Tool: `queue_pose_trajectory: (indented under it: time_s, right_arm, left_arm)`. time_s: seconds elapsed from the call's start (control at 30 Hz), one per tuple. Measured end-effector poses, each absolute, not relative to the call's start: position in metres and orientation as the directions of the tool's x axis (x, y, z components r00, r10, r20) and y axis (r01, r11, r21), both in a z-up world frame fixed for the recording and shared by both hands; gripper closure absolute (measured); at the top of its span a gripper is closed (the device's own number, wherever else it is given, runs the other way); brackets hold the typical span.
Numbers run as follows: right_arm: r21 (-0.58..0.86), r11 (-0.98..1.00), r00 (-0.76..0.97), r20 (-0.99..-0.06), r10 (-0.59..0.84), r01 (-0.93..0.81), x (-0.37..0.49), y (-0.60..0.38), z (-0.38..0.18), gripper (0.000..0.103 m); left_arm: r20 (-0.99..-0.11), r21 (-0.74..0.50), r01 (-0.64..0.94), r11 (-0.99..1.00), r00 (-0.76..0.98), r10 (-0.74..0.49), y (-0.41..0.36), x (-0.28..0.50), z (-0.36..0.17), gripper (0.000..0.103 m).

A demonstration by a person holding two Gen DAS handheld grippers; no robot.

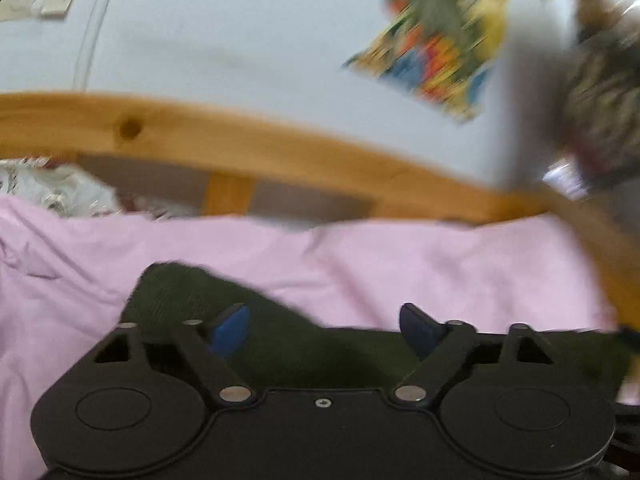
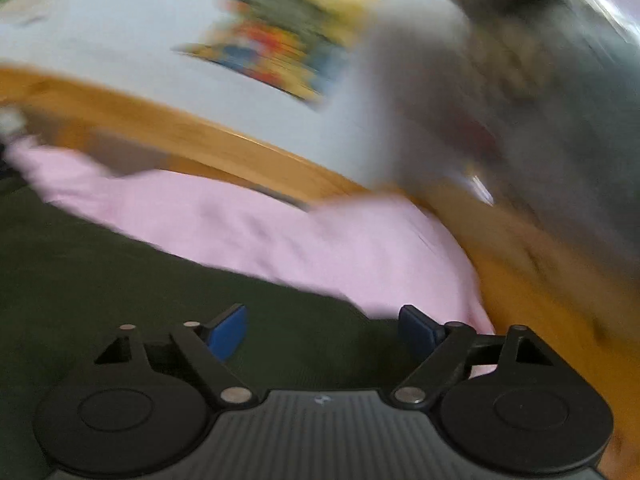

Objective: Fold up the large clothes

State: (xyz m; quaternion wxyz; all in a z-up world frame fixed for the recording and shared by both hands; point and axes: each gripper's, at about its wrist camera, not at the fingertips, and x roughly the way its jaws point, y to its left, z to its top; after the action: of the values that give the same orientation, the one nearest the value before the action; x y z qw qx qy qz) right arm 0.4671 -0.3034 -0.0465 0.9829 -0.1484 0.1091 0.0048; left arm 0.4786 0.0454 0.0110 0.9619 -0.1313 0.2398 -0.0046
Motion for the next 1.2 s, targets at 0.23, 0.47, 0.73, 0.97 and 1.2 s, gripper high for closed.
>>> queue_pose_trajectory:
  time_s: [0.23, 0.47, 0.73, 0.97, 1.2]
  right_arm:
    - [-0.23, 0.97, 0.944, -0.331, -0.004, -0.076, 0.482, -0.337, -0.077, 0.042]
    - [-0.127, 0.982, 0.952, -0.289, 0.102, -0.143, 0.445, -0.327, -0.041, 0.011]
    - [-0.348, 0.863, 0.857, -0.488, 0.167, -0.366, 0.417, -0.263, -0.08, 0.009]
    - [-0.274, 0.841, 0.832, -0.459, 0.311, -0.466, 0.351, -0.289, -0.041, 0.0]
    - [-0.206, 0.636, 0.626, -0.549, 0.554, -0.744, 0.254, -0.278, -0.025, 0.0]
  left_arm:
    - [-0.523, -0.199, -0.16, 0.967, 0.852, 0.033, 0.079, 0.486, -0.019, 0.065]
    - [-0.506, 0.083, -0.129, 0.988, 0.849, 0.153, 0.044, 0.484, -0.033, 0.058]
    - [-0.549, -0.24, -0.139, 0.961, 0.836, -0.016, 0.054, 0.43, -0.012, 0.007]
    - [-0.634, -0.139, -0.152, 0.979, 0.773, 0.03, 0.05, 0.403, -0.027, 0.005]
    - [-0.664, -0.294, -0.132, 0.947, 0.741, -0.103, 0.089, 0.331, 0.009, 0.001]
